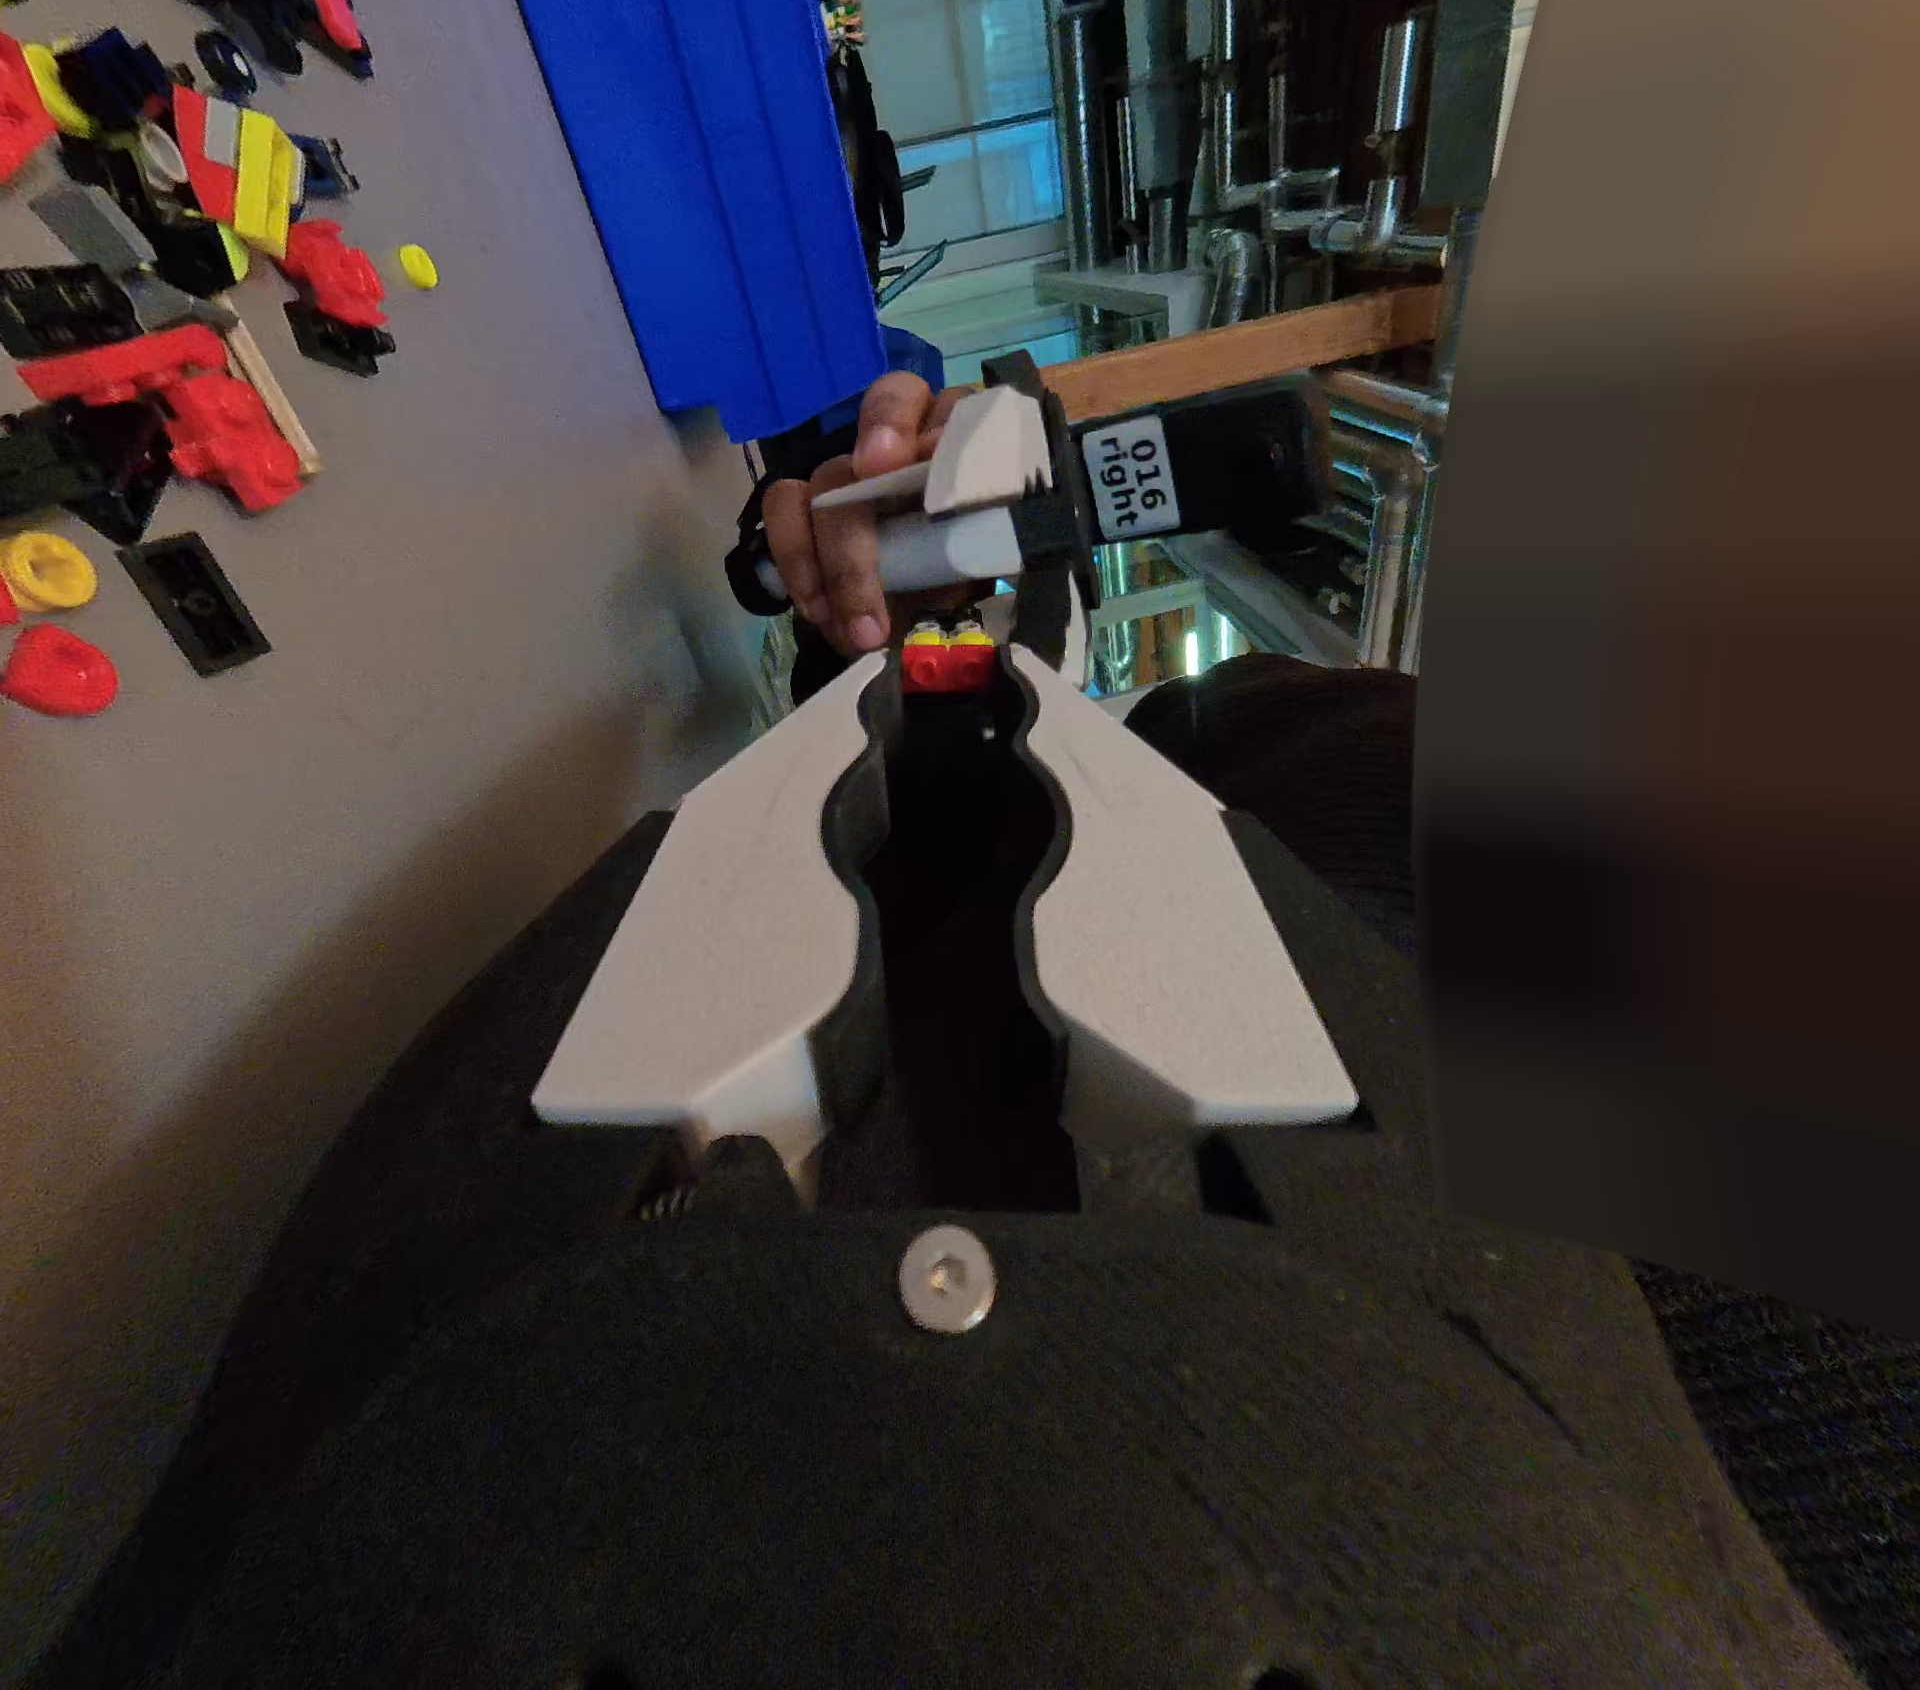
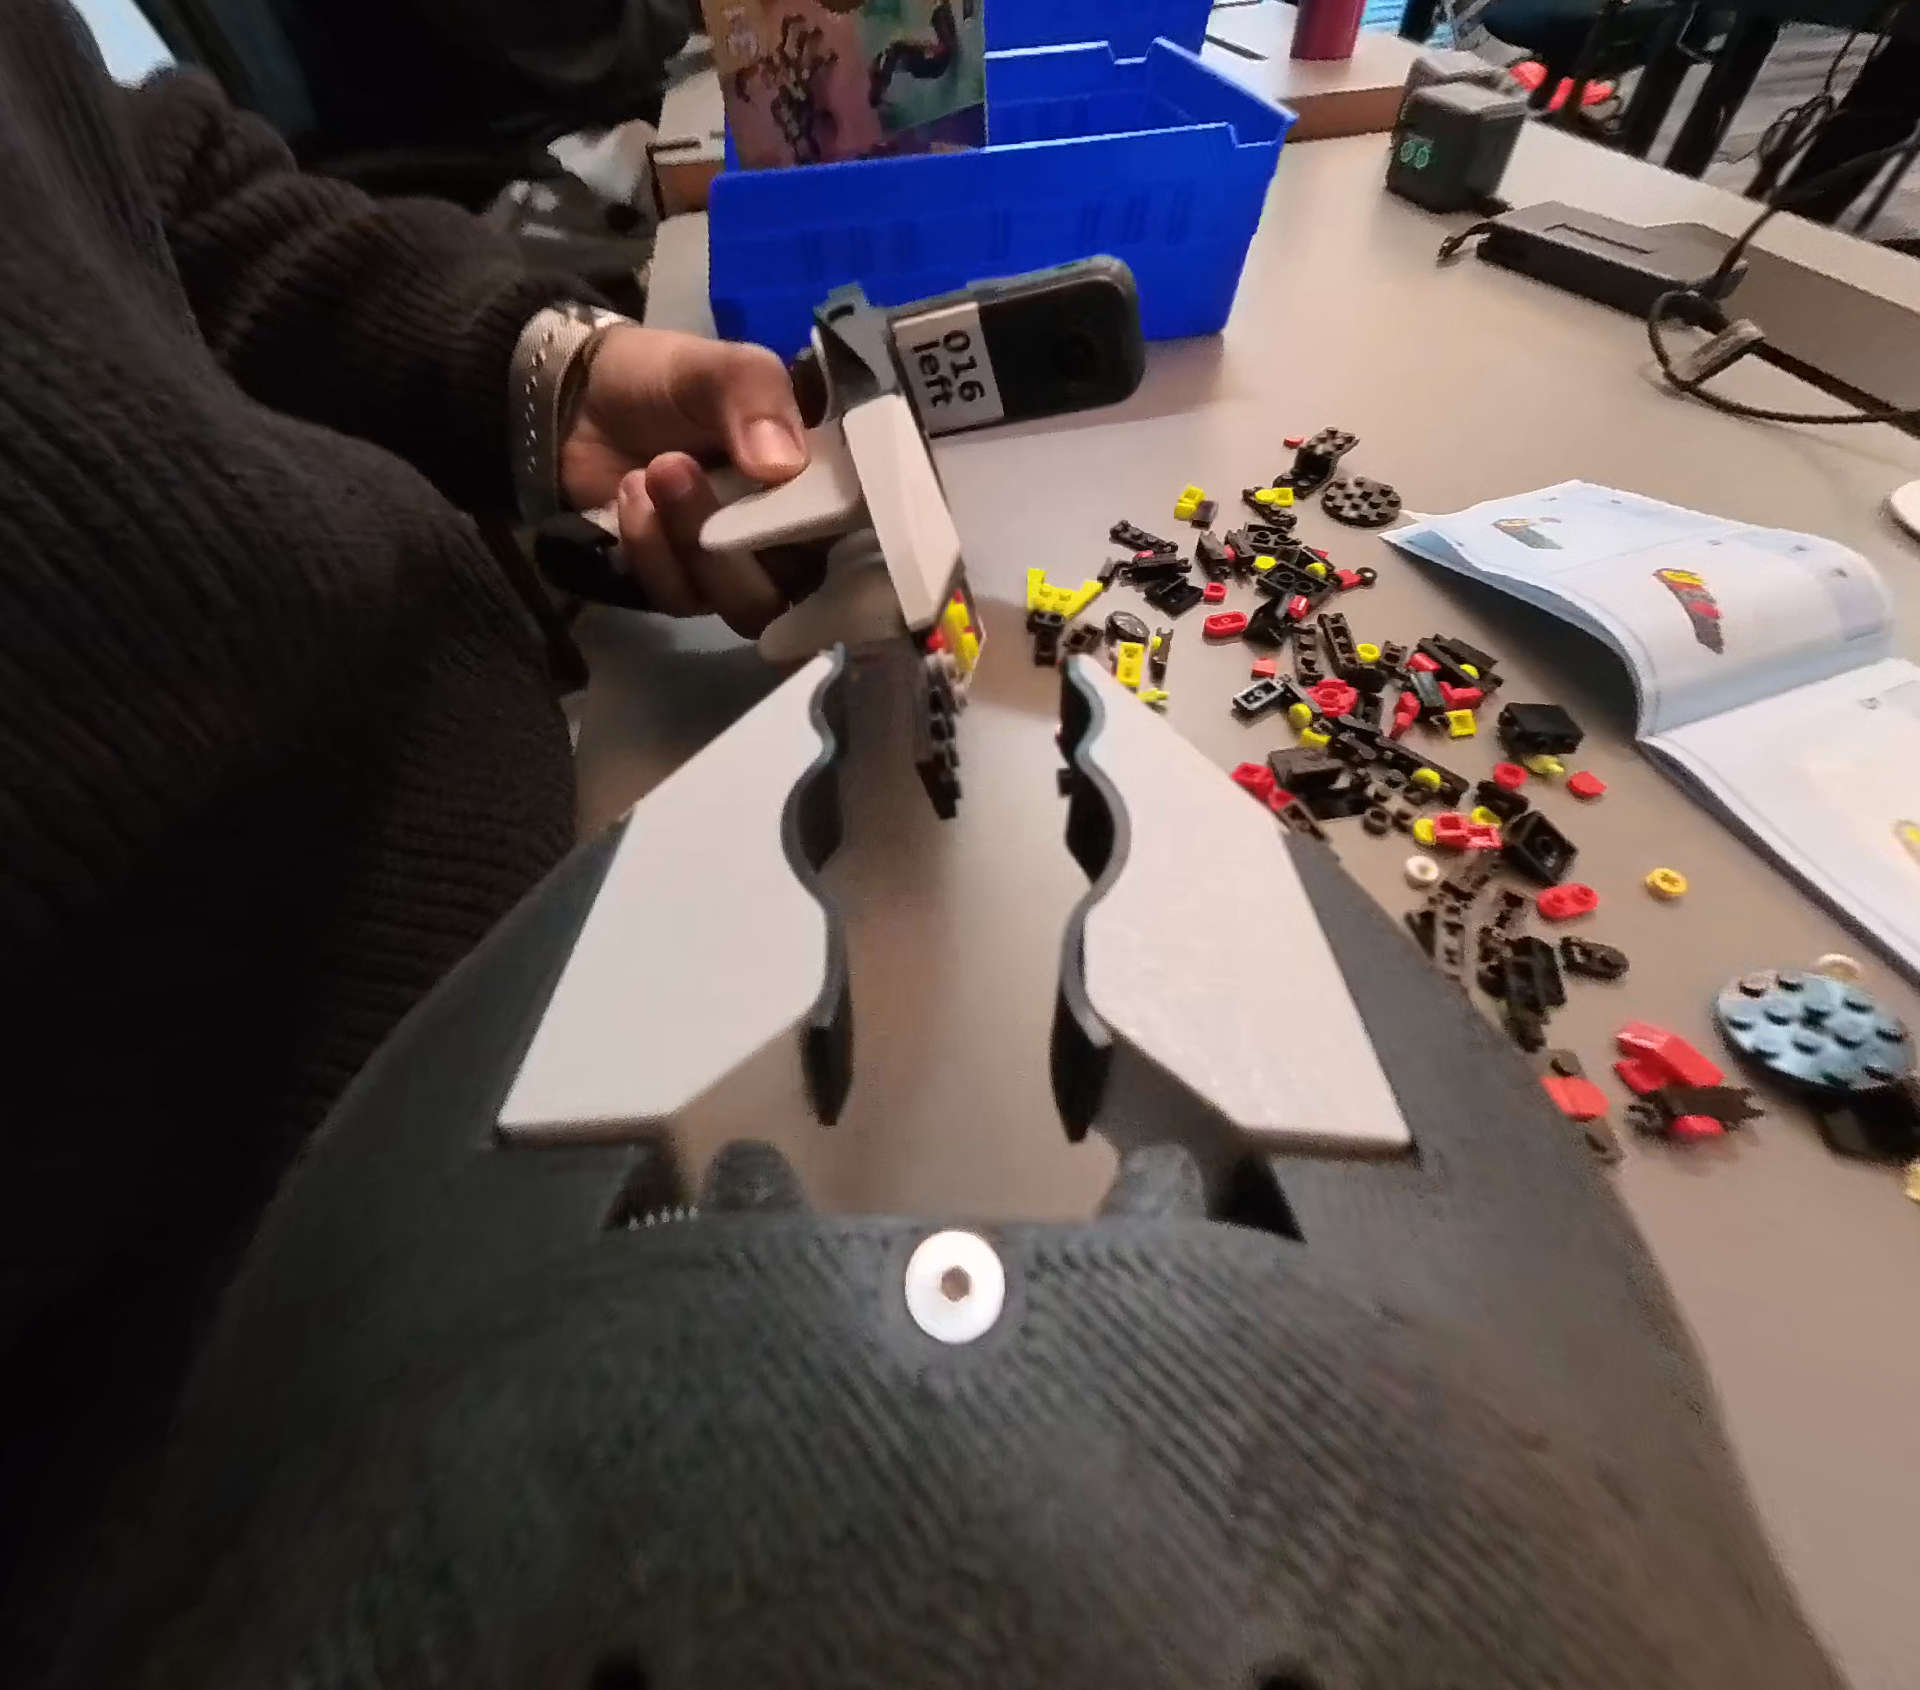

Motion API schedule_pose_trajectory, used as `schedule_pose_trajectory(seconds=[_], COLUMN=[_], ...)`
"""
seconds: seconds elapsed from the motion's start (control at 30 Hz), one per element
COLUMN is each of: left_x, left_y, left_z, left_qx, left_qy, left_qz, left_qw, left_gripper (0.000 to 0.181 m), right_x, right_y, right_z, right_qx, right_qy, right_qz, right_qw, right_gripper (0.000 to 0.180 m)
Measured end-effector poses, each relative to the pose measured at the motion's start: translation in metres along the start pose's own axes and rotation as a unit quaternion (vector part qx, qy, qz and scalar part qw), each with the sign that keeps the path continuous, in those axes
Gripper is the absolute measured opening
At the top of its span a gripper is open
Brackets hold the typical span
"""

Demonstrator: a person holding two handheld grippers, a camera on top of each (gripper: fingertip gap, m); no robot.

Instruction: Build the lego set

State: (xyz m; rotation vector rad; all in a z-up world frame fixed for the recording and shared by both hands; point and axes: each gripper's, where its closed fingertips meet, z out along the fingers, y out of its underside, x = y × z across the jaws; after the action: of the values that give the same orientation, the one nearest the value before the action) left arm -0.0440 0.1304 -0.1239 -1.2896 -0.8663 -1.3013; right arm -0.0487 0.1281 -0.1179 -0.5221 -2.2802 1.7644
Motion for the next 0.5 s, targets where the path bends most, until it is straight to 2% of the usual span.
schedule_pose_trajectory(seconds=[0.2, 0.33, 0.37, 0.43, 0.5], left_x=[0.007, 0.012, 0.011, 0.009, 0.008], left_y=[-0.004, -0.006, -0.006, -0.005, -0.005], left_z=[-0.001, -0.001, -0.001, -0.001, -0.002], left_qx=[0.009, 0.014, 0.014, 0.009, 0.008], left_qy=[0.012, 0.012, 0.006, -0.006, -0.016], left_qz=[0.022, 0.053, 0.06, 0.07, 0.084], left_qw=[1.0, 0.998, 0.998, 0.997, 0.996], left_gripper=[0.014, 0.014, 0.014, 0.014, 0.014], right_x=[0.005, 0.002, 0.001, 0.001, 0.005], right_y=[-0.005, -0.003, -0.005, -0.011, -0.01], right_z=[-0.004, -0.005, -0.006, -0.012, -0.015], right_qx=[0.023, 0.028, 0.035, 0.051, 0.057], right_qy=[-0.016, -0.06, -0.073, -0.094, -0.094], right_qz=[0.06, 0.14, 0.16, 0.19, 0.209], right_qw=[0.998, 0.988, 0.984, 0.976, 0.972], right_gripper=[0.043, 0.045, 0.043, 0.025, 0.023])
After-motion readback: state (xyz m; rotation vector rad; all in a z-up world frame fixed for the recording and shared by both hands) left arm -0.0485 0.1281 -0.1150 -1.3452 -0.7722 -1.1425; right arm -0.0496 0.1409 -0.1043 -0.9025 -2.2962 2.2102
